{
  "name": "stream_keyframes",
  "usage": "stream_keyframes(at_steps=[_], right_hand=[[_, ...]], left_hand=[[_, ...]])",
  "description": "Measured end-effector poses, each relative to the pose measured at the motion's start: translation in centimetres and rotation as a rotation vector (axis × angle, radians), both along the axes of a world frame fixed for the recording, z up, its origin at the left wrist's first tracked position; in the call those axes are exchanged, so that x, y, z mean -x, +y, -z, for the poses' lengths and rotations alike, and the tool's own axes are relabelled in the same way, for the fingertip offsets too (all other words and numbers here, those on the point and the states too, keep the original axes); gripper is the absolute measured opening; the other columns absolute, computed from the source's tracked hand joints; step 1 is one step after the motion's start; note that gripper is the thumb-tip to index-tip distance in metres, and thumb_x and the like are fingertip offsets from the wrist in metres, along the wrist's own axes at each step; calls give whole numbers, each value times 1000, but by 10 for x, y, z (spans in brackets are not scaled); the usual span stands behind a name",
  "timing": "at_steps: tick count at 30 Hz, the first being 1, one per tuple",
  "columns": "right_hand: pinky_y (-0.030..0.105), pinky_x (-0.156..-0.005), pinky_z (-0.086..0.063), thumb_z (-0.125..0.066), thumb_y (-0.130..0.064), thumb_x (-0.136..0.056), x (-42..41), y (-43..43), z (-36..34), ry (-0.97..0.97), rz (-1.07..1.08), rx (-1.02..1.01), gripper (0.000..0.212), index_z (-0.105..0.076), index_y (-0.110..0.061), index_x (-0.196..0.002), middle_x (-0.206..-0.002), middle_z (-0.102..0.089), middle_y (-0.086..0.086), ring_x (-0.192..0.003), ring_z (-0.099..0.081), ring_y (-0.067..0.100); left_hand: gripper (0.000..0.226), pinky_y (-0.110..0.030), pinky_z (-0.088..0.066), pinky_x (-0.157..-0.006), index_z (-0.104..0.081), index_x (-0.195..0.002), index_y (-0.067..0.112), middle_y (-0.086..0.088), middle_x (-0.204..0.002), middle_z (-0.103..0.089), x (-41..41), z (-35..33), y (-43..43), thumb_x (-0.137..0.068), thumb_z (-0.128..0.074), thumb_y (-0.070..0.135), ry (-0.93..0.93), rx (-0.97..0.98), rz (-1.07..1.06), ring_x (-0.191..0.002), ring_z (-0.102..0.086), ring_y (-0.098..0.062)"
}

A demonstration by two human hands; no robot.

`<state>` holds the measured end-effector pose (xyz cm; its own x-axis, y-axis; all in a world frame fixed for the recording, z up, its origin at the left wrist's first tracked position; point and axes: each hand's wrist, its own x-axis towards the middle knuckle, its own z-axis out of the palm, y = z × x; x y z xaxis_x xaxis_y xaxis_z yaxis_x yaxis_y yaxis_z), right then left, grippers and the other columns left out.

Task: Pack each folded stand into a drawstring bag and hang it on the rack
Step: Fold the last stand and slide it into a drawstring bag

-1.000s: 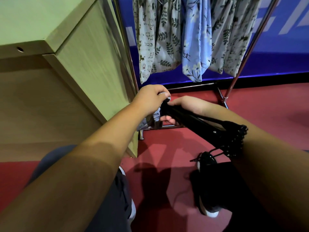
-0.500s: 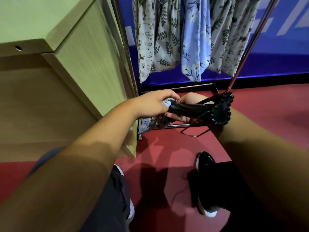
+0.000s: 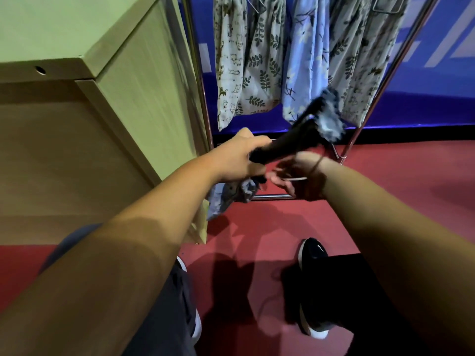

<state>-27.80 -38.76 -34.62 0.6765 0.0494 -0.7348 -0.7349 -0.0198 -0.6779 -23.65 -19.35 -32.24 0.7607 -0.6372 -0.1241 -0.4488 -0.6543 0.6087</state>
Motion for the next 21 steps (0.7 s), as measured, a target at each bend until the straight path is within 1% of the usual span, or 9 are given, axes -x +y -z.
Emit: stream_keyframes(at_steps=[1, 3, 4, 7, 9, 12, 14, 19, 21], right_hand=[[14, -34, -38, -49, -26, -110, -1, 4, 7, 47, -67, 95, 33, -56, -17, -80, -60, -64, 0, -37, -59, 9], [17, -43, -41, -59, -36, -105, 1, 17, 15, 119, -273, 305, 25, -56, -21, -85, -69, -55, 4, -43, -52, 13], [22, -49, -46, -67, -38, -100, 4, 21, 19, 156, -339, 355, 20, -59, -20, -93, -78, -56, 7, -52, -54, 16], [41, -71, -64, -76, -35, -94, 12, 34, 34, 206, -330, 354, 48, -50, -19, -131, -117, -62, 17, -85, -75, 29], [48, -83, -65, -67, -38, -100, 16, 41, 37, 185, -238, 283, 45, -46, -19, -135, -128, -60, 21, -95, -78, 33], [44, -79, -64, -56, -57, -104, 16, 44, 39, 127, -158, 187, 44, -59, -17, -123, -109, -69, 11, -88, -77, 30], [41, -74, -65, -60, -58, -101, 15, 44, 37, 74, -148, 194, 40, -64, -19, -112, -95, -74, 5, -85, -77, 27], [36, -49, -62, -59, -16, -101, 11, 40, 44, 45, -63, 321, 20, -62, -8, -120, -88, -72, 11, -63, -72, 22], [38, -48, -62, -53, -13, -104, 7, 37, 44, 58, -18, 300, 21, -63, -2, -120, -88, -72, 15, -62, -73, 25]], left_hand=[[14, -38, -44, -84, -57, -90, 34, -14, -102, -50, 1, 1, -1, -78, -64, 37, -32, 9, -27, -104, -48, -26], [43, -47, -49, -91, -65, -98, 12, -21, -103, -63, -1, 3, -2, -71, -54, 43, -63, 47, -101, -106, -55, -33], [46, -49, -51, -94, -68, -101, 9, -20, -105, -68, 0, 1, -3, -69, -55, 40, -6, 81, -152, -108, -60, -33], [29, -35, -56, -93, -75, -99, 30, -5, -114, -73, 1, -6, -3, -75, -62, 22, 84, 115, -245, -104, -69, -19], [31, -33, -57, -93, -74, -96, 41, -1, -119, -70, 2, -9, -2, -70, -61, 27, 104, 139, -262, -103, -70, -15], [32, -41, -58, -98, -71, -92, 47, 1, -116, -70, 1, -9, -2, -64, -60, 36, 117, 147, -284, -101, -70, -15], [28, -42, -60, -93, -71, -91, 45, 0, -113, -70, 3, -10, -2, -66, -63, 34, 124, 164, -311, -97, -71, -15], [23, -34, -55, -81, -72, -89, 34, -1, -103, -71, 4, -11, -4, -71, -64, 22, 113, 249, -316, -89, -67, -12], [23, -29, -50, -75, -72, -91, 33, 0, -103, -70, 2, -11, -2, -73, -63, 21, 104, 241, -325, -85, -64, -12]])
